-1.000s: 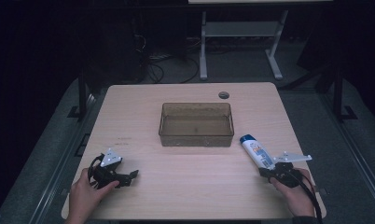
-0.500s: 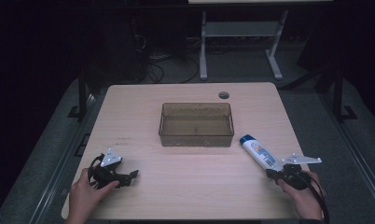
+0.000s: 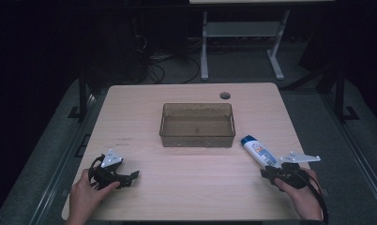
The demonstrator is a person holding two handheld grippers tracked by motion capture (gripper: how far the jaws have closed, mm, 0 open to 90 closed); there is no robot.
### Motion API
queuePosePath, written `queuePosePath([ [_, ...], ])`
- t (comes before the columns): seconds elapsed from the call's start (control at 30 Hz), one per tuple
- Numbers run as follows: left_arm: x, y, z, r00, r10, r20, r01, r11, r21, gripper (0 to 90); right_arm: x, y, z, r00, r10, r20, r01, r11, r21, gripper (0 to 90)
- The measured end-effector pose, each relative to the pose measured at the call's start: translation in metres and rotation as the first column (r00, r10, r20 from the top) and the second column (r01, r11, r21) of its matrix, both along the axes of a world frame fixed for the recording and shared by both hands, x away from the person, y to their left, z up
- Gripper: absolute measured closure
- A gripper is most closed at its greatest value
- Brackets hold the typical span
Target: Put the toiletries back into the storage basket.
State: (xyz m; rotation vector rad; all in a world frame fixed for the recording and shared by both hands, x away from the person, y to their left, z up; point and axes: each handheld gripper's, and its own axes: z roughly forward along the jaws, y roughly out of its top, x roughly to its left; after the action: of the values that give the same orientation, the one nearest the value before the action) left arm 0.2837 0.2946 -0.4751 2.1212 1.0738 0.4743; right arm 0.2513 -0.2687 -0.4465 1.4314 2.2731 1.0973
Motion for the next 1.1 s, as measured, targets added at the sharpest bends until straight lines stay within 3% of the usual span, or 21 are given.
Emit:
queuePosePath([
  [0.5,0.000,0.000,0.000,1.0000,-0.002,-0.001,0.002,1.0000,0.003,12.8,0.026,0.011,0.010,0.9993,0.021,0.029,-0.021,1.000,-0.020,43.2],
  [0.73,0.000,0.000,0.000,1.0000,-0.001,-0.001,0.001,1.0000,0.001,12.8,0.035,0.012,0.013,0.9986,0.013,0.052,-0.012,1.000,-0.025,37.7],
  [1.1,0.000,0.000,0.000,1.0000,-0.001,-0.001,0.001,1.0000,0.001,12.8,0.055,0.009,0.016,0.9990,0.001,0.045,0.002,0.999,-0.047,34.2],
])
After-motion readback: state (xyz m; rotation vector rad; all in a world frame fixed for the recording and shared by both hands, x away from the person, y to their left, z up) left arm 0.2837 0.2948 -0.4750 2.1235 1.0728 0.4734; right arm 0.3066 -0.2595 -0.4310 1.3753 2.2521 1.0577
